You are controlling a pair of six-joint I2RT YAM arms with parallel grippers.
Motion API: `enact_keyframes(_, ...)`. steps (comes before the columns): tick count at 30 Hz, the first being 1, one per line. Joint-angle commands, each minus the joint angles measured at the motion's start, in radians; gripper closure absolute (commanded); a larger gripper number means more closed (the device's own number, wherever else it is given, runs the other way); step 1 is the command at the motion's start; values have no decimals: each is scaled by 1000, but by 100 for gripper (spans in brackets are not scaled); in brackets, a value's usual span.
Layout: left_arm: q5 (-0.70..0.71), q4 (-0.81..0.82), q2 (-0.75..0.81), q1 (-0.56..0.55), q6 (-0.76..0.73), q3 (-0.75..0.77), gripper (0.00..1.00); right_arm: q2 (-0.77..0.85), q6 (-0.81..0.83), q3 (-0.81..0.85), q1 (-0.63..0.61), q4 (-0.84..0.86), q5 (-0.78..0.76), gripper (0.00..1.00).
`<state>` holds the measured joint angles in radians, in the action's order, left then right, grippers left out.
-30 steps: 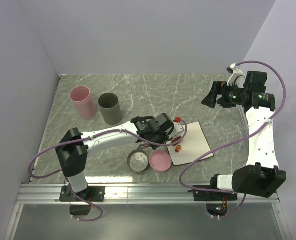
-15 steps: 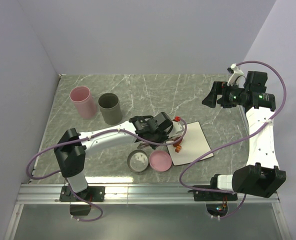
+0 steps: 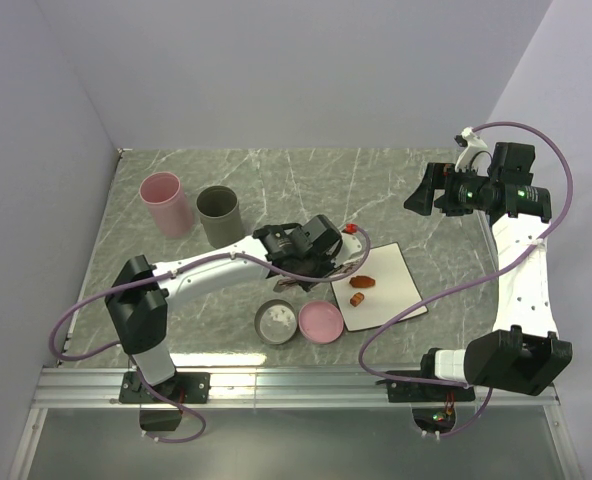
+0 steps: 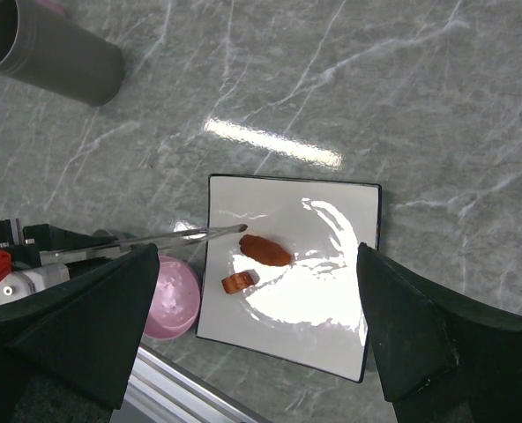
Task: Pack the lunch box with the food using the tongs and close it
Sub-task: Pick up the fake food from the plate.
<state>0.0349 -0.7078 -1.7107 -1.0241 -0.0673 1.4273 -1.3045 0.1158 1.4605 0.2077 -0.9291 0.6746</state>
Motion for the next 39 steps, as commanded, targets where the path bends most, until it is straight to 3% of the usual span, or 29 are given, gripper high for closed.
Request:
enact_keyframes(1, -50, 21, 69, 2, -15, 22, 66, 21, -5, 15, 9, 16, 10, 0)
enact_keyframes(4, -72, 33, 89, 1, -48, 12, 55, 21, -7, 12, 10, 16, 14, 0)
enact_keyframes(6, -73, 40, 95, 2, -75, 5, 52, 21, -7, 11, 10, 18, 14, 0)
enact_keyframes(19, -73, 99, 36, -1, -288, -8, 47, 7, -2, 35, 12, 6, 13, 0)
enact_keyframes(39, -105, 96, -72, 2, -358, -14, 47, -1, 1, 34, 18, 4, 20, 0)
